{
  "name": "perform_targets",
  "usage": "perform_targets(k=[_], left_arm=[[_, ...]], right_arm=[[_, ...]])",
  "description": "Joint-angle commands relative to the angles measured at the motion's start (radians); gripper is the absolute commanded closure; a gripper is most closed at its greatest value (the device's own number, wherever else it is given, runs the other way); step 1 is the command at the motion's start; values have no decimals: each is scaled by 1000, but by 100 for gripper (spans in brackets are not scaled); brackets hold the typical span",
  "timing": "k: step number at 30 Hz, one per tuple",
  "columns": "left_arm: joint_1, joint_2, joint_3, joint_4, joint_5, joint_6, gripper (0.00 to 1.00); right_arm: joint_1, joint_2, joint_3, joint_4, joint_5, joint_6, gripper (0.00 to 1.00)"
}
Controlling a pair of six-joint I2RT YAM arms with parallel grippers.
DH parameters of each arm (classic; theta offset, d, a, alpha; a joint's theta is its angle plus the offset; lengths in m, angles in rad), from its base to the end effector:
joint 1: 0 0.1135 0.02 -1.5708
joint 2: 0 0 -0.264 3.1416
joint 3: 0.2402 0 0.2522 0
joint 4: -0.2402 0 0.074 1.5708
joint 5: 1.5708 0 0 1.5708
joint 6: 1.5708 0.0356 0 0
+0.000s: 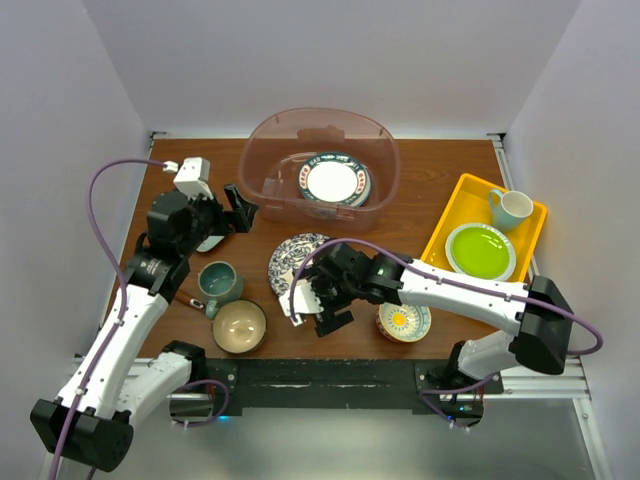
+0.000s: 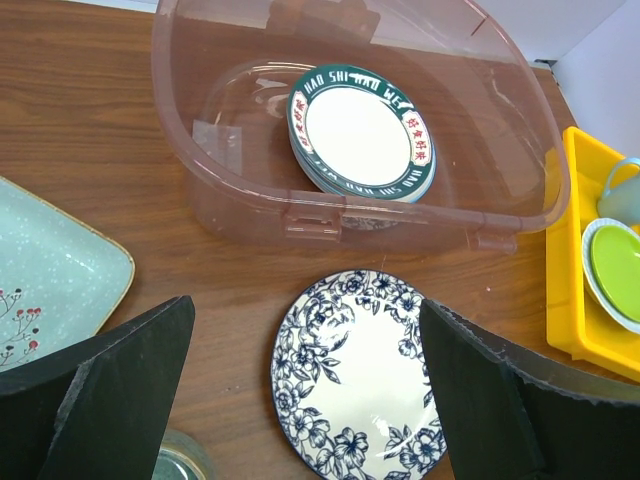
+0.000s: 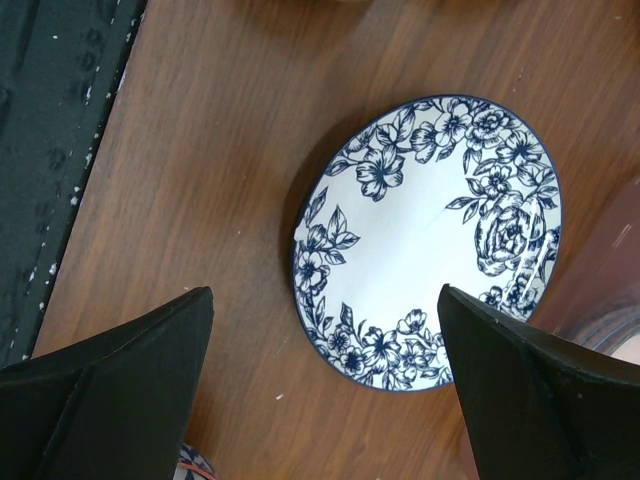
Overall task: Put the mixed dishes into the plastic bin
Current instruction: Pick up the plate at the center of the board.
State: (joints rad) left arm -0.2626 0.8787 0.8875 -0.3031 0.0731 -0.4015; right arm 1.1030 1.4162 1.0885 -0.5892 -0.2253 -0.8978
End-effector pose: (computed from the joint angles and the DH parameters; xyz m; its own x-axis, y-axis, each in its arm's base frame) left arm 0.1932 -0.0546 0.3471 -0.3854 -0.3000 -0.8726 0.1910 0.8993 -0.3935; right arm 0.1267 0.2684 0.2660 0.5051 -0.6904 -0.5178 -0.8604 -0.3556 -0.3651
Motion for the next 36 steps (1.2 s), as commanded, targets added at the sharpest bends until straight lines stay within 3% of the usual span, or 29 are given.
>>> perform_targets(k=[1, 36], left_arm=[[6, -20, -4, 18, -24, -2, 0], [6, -30, -4, -1, -58, 10, 0]], right_arm=[[18, 6, -10, 58, 35, 22, 2], [69, 15, -137, 186, 173, 19, 2]])
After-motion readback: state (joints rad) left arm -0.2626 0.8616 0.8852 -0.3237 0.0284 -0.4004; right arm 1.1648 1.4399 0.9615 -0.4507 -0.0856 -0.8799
